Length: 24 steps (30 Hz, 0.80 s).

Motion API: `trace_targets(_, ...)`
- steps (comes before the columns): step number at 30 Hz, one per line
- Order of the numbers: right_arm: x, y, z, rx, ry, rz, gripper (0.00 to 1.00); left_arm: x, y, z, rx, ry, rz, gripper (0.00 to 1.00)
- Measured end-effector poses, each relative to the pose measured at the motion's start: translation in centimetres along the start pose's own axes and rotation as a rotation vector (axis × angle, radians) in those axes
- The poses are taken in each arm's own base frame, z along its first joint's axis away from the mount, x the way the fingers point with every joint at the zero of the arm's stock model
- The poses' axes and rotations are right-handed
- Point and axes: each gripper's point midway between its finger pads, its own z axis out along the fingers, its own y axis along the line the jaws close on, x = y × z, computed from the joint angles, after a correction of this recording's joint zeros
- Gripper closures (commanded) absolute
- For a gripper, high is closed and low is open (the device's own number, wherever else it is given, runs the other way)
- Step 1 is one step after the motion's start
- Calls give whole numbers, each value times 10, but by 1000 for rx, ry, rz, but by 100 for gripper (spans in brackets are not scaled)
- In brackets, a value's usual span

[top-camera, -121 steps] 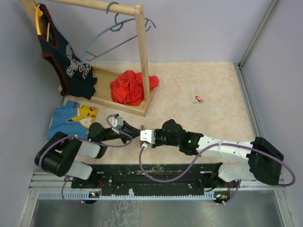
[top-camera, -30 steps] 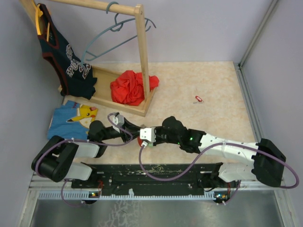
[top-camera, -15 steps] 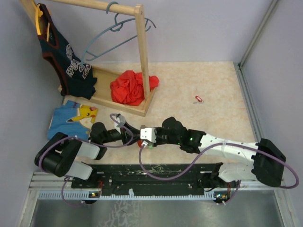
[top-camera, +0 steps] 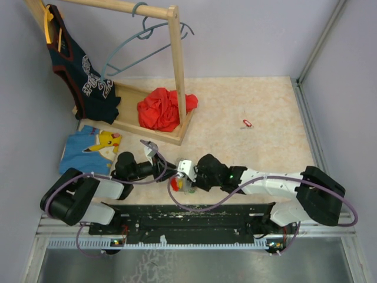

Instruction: Put the keys on the keyring

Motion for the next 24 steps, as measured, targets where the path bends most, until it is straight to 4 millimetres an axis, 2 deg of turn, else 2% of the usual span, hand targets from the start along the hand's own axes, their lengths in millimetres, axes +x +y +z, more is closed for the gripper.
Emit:
trace_targets(5, 23, 14, 3, -7, 41, 157, 100, 1, 1, 6, -39, 42, -35, 56)
trace_targets(9, 32, 21, 4, 1, 50, 283, 100, 2, -2, 13, -64, 79, -46, 56)
trace_targets(14, 41, 27, 4, 12, 60, 380, 82, 16, -4, 15, -99, 138, -80, 55)
trace_targets(17, 39, 26, -1, 18, 44, 400, 79, 25, -5, 16, -119, 179, -107, 55)
trace_targets(21, 28, 19, -8, 41, 0, 422, 68, 31, -6, 18, -141, 213, -131, 54)
trace_targets(24, 21, 9, -11, 66, -39, 446, 68, 34, -7, 20, -156, 234, -148, 54)
